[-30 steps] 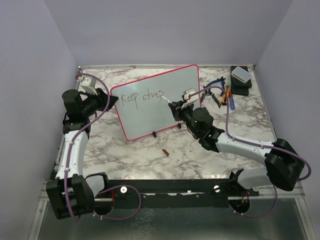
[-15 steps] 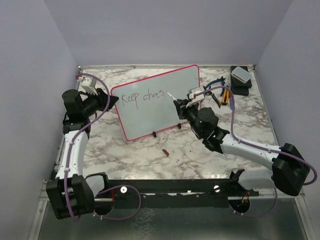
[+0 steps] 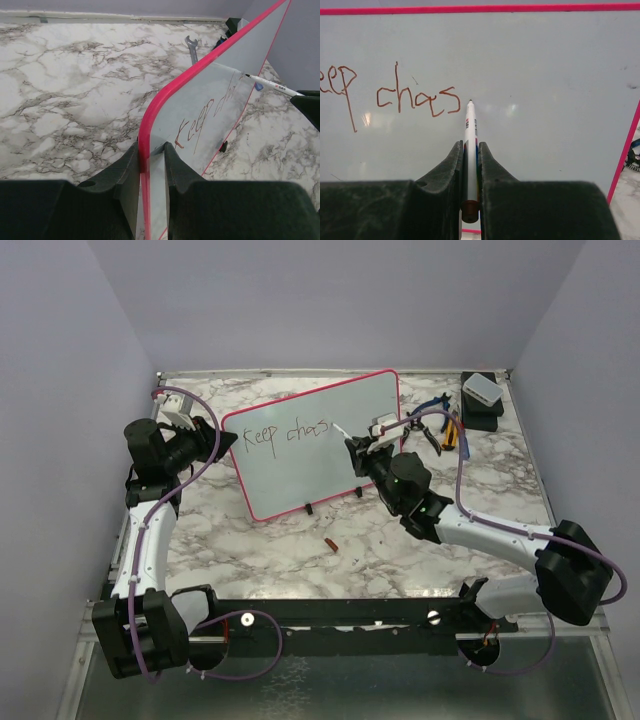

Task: Write a sentence on the whiteboard

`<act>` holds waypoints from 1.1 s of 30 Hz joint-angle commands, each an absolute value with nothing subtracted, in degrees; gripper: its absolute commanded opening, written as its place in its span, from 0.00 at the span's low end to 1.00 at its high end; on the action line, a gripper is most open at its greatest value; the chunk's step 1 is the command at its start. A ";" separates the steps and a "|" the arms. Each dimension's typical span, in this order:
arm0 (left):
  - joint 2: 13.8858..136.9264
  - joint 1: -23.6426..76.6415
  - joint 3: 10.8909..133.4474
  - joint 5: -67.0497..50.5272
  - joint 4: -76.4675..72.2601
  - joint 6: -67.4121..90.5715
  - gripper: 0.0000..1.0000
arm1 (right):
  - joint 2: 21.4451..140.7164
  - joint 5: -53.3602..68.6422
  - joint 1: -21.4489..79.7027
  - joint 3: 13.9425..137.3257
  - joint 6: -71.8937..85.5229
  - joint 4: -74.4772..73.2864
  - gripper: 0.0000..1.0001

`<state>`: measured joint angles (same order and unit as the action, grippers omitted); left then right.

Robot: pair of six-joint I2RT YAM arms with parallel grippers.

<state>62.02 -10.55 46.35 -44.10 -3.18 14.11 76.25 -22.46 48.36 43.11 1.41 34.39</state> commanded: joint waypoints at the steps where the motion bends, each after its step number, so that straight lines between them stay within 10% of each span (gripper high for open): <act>1: 61.51 -10.63 45.60 -44.12 -2.02 13.36 0.08 | 77.00 -24.47 48.25 45.17 0.53 36.60 0.01; 33: 61.44 -10.63 45.39 -44.12 -2.02 13.46 0.08 | 74.44 -22.40 48.25 40.36 4.54 32.76 0.01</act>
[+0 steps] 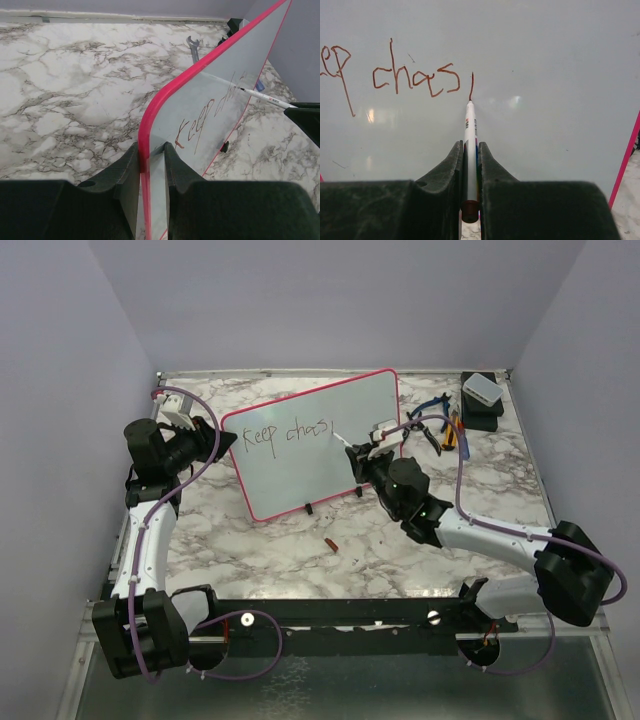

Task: Write a sentence on the whiteboard

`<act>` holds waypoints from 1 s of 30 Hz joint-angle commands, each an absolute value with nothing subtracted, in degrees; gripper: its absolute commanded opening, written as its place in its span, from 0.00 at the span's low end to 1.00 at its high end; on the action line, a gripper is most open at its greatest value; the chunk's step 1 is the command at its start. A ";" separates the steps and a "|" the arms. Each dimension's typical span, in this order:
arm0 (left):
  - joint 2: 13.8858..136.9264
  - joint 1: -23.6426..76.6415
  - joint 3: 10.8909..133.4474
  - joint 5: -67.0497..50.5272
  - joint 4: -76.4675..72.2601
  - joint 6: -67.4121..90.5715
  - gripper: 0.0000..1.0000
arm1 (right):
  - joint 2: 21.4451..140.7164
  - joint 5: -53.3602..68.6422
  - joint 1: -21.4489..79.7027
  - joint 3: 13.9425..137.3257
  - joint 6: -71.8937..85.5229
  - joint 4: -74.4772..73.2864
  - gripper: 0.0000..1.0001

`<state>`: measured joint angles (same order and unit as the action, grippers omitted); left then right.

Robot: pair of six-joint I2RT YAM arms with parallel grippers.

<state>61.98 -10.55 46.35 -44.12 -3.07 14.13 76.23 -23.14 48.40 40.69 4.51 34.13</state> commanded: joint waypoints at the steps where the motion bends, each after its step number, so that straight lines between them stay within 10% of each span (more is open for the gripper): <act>1: 61.44 -10.66 45.38 -44.14 -2.02 13.50 0.08 | 73.84 -22.19 48.25 40.58 4.30 32.77 0.01; 30: 61.30 -10.63 45.50 -44.12 -2.09 13.41 0.08 | 78.75 -25.45 48.25 47.01 -1.48 37.42 0.01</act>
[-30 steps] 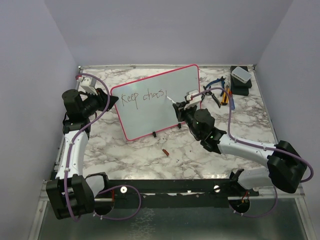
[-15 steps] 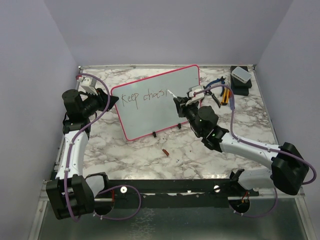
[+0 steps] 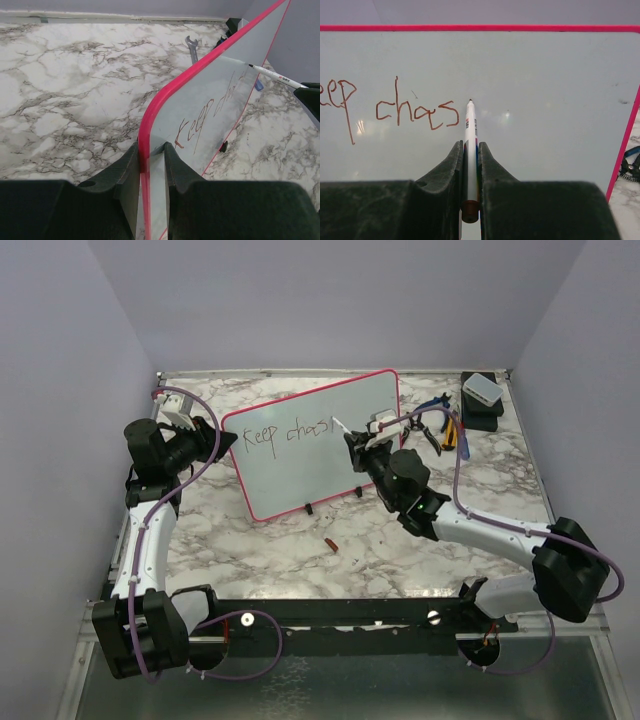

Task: Write a sentence on the whiteboard

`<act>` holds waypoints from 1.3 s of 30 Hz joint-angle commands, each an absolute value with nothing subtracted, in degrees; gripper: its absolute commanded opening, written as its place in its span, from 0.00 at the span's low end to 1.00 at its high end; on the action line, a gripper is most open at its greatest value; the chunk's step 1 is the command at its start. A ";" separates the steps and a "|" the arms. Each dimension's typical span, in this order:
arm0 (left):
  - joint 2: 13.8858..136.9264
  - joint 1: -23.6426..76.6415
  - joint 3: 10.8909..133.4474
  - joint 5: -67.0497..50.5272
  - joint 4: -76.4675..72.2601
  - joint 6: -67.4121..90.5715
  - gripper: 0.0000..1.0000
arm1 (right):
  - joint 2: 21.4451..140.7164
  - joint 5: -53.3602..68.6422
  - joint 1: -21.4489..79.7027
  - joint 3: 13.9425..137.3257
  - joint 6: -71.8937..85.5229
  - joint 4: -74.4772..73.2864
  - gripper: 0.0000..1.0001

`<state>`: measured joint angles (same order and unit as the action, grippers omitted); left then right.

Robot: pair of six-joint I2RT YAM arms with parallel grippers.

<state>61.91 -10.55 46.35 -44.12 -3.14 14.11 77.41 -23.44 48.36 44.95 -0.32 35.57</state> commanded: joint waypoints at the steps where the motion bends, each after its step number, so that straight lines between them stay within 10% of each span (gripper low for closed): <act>1: 61.34 -10.63 45.49 -44.12 -2.05 13.39 0.08 | 78.94 -25.44 48.25 47.14 -1.59 37.52 0.01; 39: 61.00 -10.63 45.19 -44.12 -2.05 13.50 0.08 | 76.36 -25.27 46.77 43.35 -0.18 35.66 0.01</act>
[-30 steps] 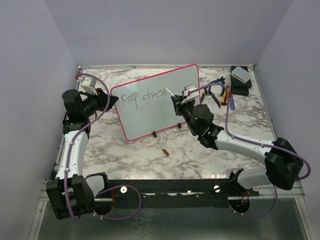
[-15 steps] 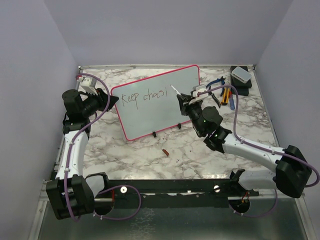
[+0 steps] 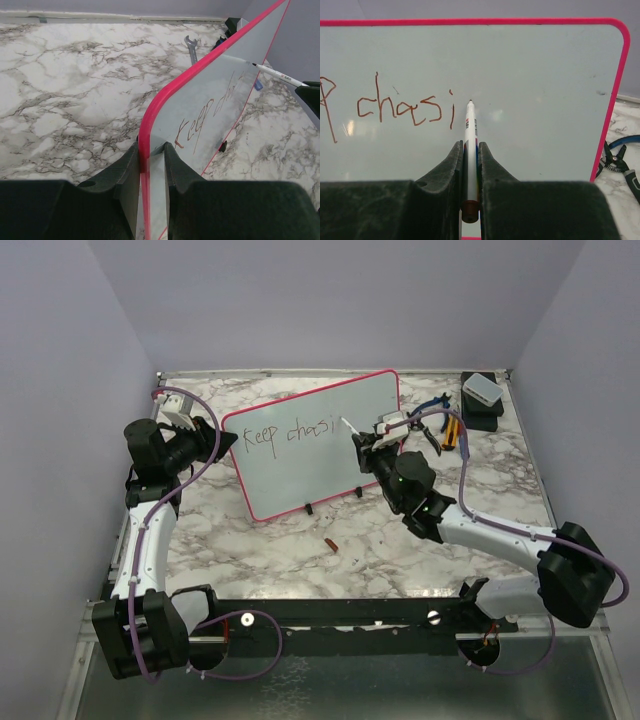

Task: Write a sentence on the whiteboard

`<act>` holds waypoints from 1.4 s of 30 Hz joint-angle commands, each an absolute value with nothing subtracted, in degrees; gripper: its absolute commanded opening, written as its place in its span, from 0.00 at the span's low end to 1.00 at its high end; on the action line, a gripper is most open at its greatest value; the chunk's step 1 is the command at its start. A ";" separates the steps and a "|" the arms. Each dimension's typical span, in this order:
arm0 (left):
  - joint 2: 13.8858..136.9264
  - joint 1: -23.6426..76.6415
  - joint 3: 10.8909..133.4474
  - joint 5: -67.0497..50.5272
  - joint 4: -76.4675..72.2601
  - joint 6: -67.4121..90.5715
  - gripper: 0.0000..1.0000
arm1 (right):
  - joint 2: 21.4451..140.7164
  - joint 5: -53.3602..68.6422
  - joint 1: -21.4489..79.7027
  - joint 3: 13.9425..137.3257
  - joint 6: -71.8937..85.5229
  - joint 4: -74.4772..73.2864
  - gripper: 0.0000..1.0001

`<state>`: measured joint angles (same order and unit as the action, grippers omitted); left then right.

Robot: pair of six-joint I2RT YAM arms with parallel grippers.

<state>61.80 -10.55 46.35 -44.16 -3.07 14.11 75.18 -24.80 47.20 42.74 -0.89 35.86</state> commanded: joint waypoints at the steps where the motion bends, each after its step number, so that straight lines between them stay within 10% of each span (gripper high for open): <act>1: 61.00 -10.63 45.18 -44.12 -2.03 13.50 0.08 | 76.58 -25.26 46.76 43.30 -0.18 35.63 0.01; 42: 61.08 -10.63 45.40 -44.21 -2.03 13.43 0.08 | 77.55 -26.74 46.76 45.00 0.53 35.61 0.01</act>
